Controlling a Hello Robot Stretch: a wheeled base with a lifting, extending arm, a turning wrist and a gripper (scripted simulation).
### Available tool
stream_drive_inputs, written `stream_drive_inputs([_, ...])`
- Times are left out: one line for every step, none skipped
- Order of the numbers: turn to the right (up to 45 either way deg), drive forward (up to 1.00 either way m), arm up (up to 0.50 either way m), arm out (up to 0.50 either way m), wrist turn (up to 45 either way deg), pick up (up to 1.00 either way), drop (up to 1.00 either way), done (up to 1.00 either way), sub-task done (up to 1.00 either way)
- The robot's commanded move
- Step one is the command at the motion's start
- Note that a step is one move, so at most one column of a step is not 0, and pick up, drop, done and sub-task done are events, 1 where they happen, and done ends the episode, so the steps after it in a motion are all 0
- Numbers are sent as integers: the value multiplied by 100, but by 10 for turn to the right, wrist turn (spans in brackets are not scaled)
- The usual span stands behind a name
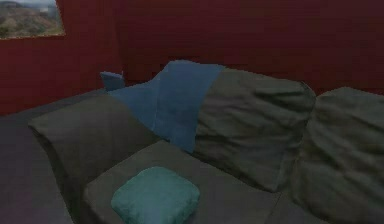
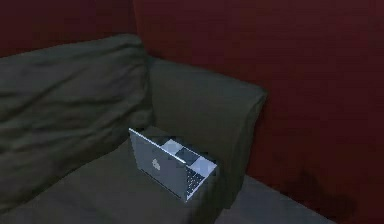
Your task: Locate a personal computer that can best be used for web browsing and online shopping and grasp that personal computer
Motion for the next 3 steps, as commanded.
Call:
stream_drive_inputs([0,0,50,0,0,0,0,0,0])
stream_drive_inputs([0,0,14,0,0,0,0,0,0])
stream_drive_inputs([0,0,0,24,0,0,0,0,0])
